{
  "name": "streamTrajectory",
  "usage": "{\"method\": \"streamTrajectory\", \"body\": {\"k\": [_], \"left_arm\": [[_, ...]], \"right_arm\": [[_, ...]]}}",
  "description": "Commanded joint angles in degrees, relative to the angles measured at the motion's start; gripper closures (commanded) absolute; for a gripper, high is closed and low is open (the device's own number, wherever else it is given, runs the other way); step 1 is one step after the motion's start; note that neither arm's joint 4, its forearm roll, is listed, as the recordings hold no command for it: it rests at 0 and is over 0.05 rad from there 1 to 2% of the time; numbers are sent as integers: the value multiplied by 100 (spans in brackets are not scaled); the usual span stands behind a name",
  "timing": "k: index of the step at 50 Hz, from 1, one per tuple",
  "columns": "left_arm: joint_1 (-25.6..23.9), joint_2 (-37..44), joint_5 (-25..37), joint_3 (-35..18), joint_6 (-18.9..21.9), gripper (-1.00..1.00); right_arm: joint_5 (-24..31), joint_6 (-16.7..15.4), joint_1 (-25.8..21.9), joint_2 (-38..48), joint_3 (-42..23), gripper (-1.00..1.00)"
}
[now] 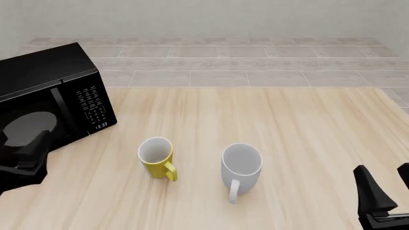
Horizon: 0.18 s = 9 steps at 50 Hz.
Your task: Close the microwave.
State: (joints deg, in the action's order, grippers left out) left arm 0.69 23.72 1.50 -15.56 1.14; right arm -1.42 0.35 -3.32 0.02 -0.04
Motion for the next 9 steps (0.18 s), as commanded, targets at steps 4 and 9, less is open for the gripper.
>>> {"method": "streamTrajectory", "body": {"k": [4, 9], "left_arm": [[-102, -1561, 1552, -176, -140, -100], [-27, -1928, 1918, -200, -243, -100]], "right_arm": [[-28, 18, -10, -1, 3, -100], [1, 52, 80, 0, 0, -100]]}}
